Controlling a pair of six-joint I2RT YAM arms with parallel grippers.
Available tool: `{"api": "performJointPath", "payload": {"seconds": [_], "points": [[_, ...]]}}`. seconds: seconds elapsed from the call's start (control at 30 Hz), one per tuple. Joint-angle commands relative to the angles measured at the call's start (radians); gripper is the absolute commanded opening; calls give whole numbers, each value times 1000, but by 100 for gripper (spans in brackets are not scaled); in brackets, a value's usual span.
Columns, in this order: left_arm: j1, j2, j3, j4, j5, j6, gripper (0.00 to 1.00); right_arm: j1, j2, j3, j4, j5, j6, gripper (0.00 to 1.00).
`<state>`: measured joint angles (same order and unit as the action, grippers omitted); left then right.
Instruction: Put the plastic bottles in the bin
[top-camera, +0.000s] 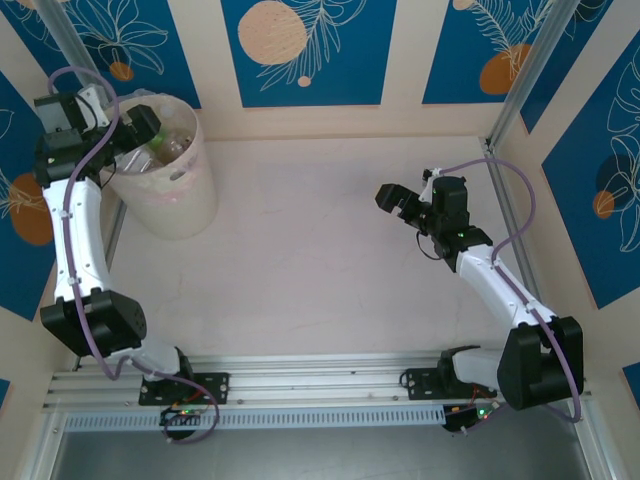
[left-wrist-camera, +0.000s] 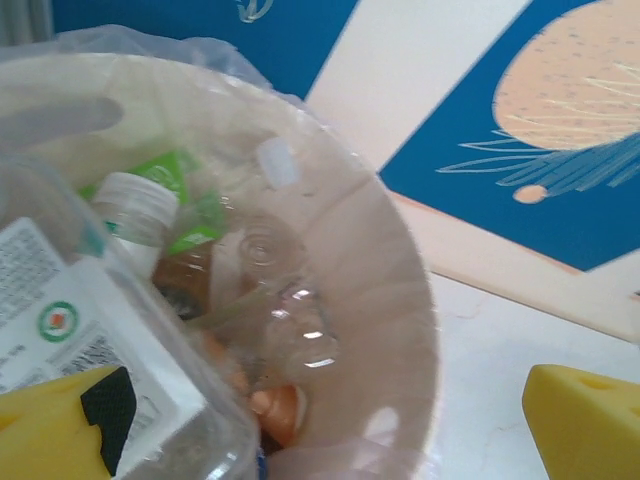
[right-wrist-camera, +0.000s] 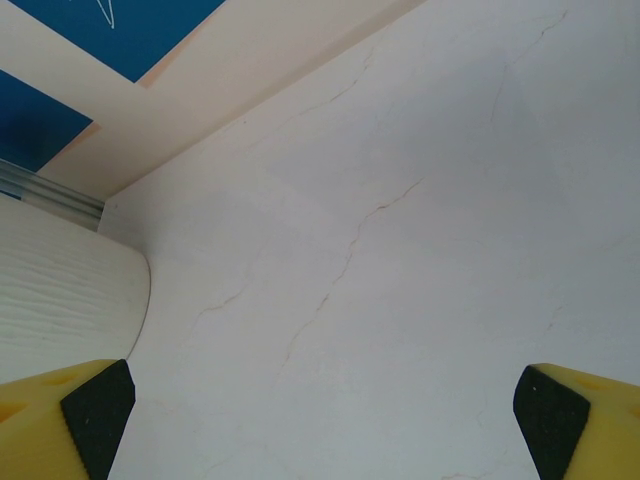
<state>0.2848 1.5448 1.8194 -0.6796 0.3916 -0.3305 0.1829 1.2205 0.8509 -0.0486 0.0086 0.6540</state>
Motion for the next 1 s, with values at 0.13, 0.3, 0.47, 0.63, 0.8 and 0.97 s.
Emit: {"api": "performJointPath", "payload": {"seconds": [0.13, 0.3, 0.47, 0.63, 0.8, 0.97], "points": [[-107, -168, -190, 230, 224, 25, 100, -3, -46, 16, -5, 23, -22, 100], [-289, -327, -435, 492, 271, 82, 100, -5, -85, -17, 31, 50, -29, 100], [-454, -466, -739, 772, 292, 141, 100, -8, -137, -64, 64, 114, -78, 100], [-514, -569, -1015, 952, 67, 197, 100, -18, -197, -177, 140, 270, -128, 100], [-518, -568, -1190, 1037, -145, 279, 100, -55, -218, -321, 283, 399, -219, 100], [-517, -516, -1360, 1213, -355, 388, 100, -136, -189, -383, 322, 449, -240, 100]]}}
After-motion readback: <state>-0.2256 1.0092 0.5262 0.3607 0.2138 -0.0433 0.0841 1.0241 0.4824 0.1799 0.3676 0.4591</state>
